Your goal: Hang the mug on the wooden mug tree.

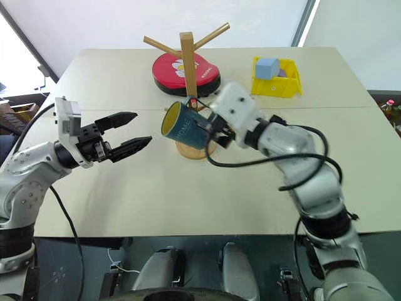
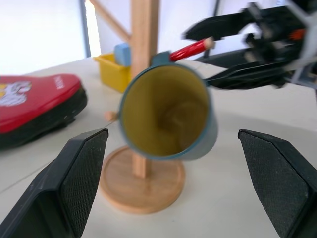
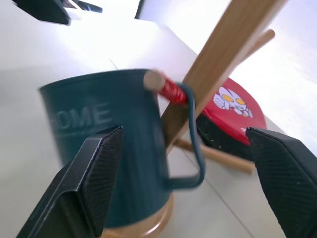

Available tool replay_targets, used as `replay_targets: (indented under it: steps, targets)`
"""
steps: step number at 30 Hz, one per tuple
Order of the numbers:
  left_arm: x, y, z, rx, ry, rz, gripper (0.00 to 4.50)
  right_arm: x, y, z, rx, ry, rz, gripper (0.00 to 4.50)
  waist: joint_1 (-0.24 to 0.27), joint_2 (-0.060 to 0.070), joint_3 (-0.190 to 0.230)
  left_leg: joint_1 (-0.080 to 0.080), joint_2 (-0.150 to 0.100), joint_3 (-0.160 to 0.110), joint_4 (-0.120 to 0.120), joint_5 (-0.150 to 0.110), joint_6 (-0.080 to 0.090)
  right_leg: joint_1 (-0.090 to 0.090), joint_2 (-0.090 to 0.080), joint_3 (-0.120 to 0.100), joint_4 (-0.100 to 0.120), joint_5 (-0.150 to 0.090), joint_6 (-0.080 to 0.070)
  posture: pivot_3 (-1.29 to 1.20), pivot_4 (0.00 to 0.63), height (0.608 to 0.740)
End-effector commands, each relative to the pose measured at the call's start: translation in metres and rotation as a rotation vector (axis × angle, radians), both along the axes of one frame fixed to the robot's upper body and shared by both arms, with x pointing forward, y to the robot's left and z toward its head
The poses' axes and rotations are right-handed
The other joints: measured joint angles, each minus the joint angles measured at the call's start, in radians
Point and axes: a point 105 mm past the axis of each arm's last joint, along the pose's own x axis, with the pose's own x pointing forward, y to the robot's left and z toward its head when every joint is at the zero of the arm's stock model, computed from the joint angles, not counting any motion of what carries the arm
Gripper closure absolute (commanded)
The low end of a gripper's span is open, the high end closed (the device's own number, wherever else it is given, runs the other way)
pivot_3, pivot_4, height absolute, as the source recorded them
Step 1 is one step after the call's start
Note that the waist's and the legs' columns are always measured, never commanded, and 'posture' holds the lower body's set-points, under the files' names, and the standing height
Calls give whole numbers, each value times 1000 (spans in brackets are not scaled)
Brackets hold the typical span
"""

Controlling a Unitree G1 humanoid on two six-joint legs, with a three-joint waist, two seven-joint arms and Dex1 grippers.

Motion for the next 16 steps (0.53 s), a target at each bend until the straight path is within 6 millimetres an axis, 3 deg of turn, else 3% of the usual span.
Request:
replay_targets:
  steps: [1,7,11,16]
  targets:
    - [12,34,-13,-9,-10,212,0,-12,-21,3,118,-7,15,428,0,0,0,0,0,0,0,0,0,0,0,0,0,0,0,0,150,735]
    - [27,90,-68,-1,63,593,0,3,-77,-51,291,87,-191,428,0,-1,0,2,1,0,0,0,0,1,0,1,1,0,0,0,150,735]
    - [17,99,-87,9,79,661,0,7,-98,-77,365,137,-261,428,0,-1,0,1,1,1,1,0,0,0,0,2,2,0,0,0,150,735]
    - [12,101,-94,12,90,677,0,12,-105,-89,388,142,-284,428,1,-1,0,1,1,0,1,0,0,0,-1,2,2,0,0,0,150,735]
